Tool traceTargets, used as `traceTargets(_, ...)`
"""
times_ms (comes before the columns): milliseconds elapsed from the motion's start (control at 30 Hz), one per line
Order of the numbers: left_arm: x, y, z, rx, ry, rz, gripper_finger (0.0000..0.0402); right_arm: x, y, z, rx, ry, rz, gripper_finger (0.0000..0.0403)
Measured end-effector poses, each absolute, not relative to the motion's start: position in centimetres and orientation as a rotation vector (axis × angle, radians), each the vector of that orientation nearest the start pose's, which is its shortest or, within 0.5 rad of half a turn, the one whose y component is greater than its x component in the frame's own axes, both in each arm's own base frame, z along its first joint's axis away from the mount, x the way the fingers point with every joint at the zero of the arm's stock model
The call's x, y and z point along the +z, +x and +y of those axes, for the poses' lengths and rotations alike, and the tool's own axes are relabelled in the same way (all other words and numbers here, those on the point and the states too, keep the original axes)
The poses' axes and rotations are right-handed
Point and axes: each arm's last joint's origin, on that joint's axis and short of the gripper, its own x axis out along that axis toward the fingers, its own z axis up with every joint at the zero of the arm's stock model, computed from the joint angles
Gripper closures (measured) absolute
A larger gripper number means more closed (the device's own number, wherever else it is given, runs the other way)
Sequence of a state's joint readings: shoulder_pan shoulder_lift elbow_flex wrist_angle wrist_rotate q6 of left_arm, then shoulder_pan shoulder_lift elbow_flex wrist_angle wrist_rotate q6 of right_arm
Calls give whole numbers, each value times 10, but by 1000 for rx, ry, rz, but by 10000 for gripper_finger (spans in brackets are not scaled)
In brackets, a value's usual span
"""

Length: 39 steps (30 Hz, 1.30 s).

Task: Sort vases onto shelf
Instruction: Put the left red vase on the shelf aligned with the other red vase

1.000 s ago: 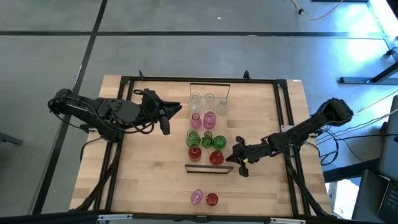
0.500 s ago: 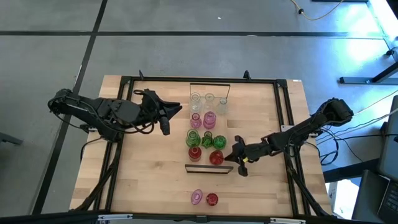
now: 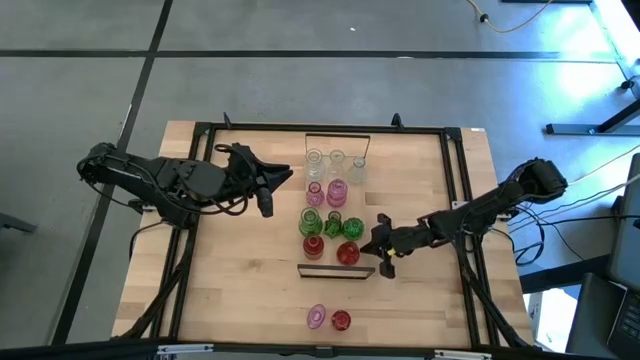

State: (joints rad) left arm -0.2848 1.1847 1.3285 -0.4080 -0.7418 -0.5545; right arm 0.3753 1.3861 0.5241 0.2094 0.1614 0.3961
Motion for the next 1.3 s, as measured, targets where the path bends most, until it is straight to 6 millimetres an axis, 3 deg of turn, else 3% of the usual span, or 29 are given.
traceTargets(100, 419, 236, -49, 504, -412, 99, 329, 164, 243, 86, 102, 227, 595, 403)
traceTargets(433, 419, 236, -50, 497, -416, 99, 329, 161, 241, 86, 129, 225, 675, 403)
traceTargets(933, 419, 236, -50, 498, -403, 102, 329, 166, 243, 90, 258, 213, 647, 403)
traceTargets(1300, 419, 236, -50, 511, -400, 98, 329, 158, 250, 93, 280, 217, 634, 403)
